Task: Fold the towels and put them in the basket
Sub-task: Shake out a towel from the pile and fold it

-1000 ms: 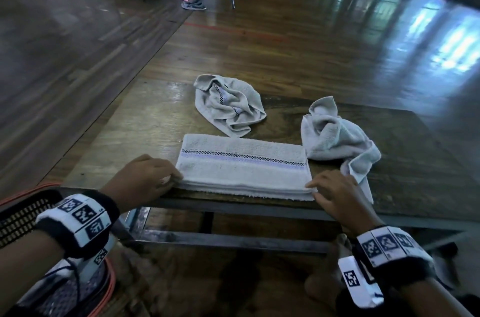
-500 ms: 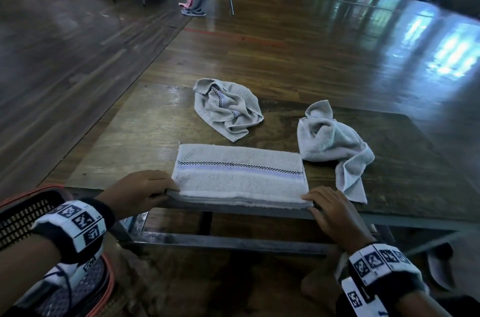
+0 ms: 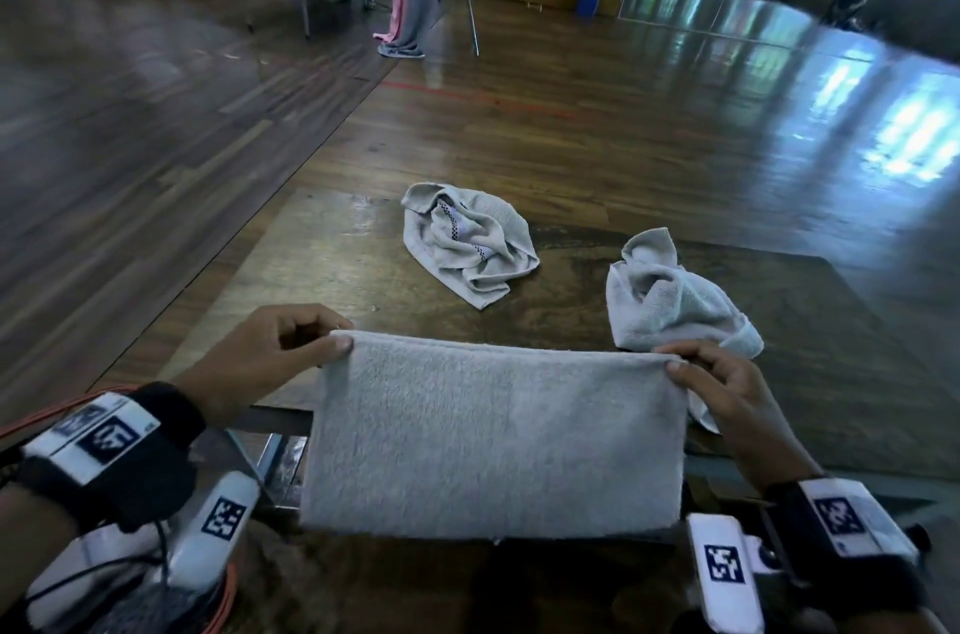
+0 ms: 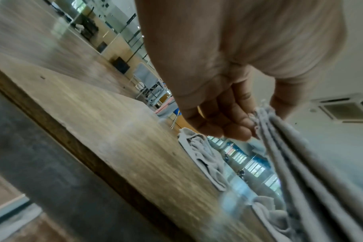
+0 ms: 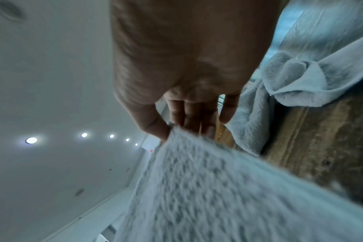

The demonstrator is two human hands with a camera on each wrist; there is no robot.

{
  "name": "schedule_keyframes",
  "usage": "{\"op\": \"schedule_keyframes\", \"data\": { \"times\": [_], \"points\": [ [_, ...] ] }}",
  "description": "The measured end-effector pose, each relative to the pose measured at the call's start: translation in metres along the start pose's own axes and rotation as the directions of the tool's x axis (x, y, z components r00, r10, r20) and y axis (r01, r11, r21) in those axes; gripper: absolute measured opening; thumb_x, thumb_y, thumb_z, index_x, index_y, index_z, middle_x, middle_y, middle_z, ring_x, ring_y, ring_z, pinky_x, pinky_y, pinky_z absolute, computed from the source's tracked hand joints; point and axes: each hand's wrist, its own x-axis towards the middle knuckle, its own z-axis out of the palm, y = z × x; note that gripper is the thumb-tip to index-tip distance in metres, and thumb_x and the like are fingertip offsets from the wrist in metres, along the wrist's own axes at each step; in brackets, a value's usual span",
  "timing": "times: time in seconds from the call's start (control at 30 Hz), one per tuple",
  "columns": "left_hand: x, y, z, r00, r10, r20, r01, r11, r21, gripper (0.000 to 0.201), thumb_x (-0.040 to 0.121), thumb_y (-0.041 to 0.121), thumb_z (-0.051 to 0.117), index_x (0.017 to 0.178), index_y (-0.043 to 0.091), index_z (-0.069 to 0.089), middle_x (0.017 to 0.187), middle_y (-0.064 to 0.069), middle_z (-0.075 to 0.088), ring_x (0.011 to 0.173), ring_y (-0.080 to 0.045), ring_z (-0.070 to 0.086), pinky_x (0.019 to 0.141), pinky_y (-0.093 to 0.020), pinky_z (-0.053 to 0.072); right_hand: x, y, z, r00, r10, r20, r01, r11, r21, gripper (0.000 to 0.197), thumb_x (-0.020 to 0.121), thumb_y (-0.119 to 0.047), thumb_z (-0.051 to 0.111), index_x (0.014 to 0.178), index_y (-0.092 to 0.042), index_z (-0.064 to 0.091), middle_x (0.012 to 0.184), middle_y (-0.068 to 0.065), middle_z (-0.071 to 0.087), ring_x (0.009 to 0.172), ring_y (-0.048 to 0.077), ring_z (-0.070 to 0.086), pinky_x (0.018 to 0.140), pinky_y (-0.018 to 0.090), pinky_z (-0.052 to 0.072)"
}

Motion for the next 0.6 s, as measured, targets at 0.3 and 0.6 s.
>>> {"op": "schedule_keyframes", "data": {
  "times": [0.3,0.6],
  "points": [
    [0.036,-0.015,0.029,0.869,0.028,-0.494,0.106,0.965,0.241,0.028,0.095,0.013,0.048,0.121,0.008,0.058,0.118,-0.008,0.064,0.097,-0.010,0.056,0.082,-0.021,0.043,0.041,0.022,0.049,0.952,0.072,-0.299,-0.206,0.871,-0.447,0.031,0.093,-0.024,0.051,0.123,-0.018,0.054,0.114,0.003,0.060,0.104,0.018,0.053,0.094,0.041,0.044],
    [0.041,-0.020,0.146,0.981,-0.062,0.183,-0.106,0.620,0.777,0.055,0.099,0.043,0.013,0.150,0.021,0.011,0.159,0.001,0.009,0.147,-0.018,0.005,0.117,-0.039,0.003,0.012,0.047,0.158,0.981,-0.028,0.190,0.173,0.558,-0.812,0.050,0.096,-0.042,0.028,0.143,-0.027,0.029,0.154,-0.001,0.028,0.142,0.017,0.022,0.114,0.041,0.017]
  ]
}}
